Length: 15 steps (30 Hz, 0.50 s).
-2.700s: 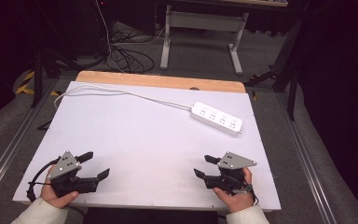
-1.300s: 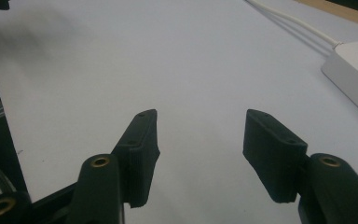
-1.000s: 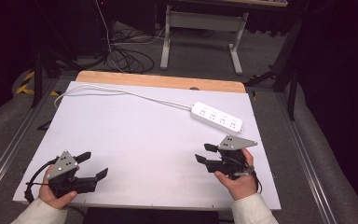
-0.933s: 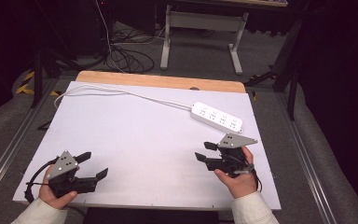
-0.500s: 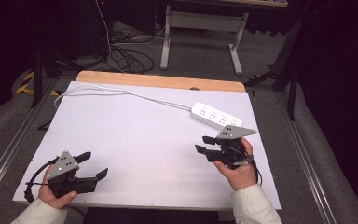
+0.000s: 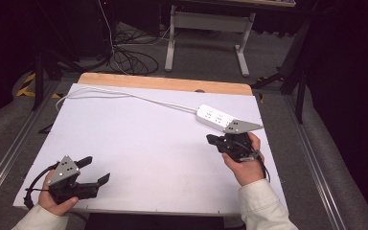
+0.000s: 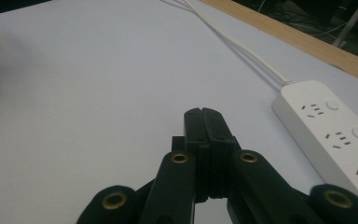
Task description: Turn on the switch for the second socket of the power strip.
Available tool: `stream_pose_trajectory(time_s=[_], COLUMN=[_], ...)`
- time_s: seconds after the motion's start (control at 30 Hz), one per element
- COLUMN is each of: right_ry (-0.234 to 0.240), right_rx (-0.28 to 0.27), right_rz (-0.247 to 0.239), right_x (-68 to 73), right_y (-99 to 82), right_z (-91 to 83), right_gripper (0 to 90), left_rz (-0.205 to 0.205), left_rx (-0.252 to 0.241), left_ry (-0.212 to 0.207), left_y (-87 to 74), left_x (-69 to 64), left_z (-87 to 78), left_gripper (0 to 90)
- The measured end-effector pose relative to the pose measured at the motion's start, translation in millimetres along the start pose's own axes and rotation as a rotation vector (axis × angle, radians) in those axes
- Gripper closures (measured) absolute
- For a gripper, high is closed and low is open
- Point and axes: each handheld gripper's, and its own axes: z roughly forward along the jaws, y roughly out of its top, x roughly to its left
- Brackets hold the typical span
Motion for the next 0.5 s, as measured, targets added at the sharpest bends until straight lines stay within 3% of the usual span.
stream_pose_trajectory(time_s=[0.23, 0.5], right_ry=[-0.018, -0.046], right_rx=[-0.012, 0.016], right_rz=[0.025, 0.068], right_x=[-14.3, -34.5], right_y=[8.2, 22.5], right_z=[3.4, 10.6], right_gripper=[90.0, 90.0], left_rz=[-0.001, -0.002], left_rx=[0.004, 0.007], left_ry=[0.006, 0.004], left_y=[-0.8, -0.6], left_x=[0.9, 1.6], left_z=[-0.1, 0.4], left_gripper=[16.0, 16.0])
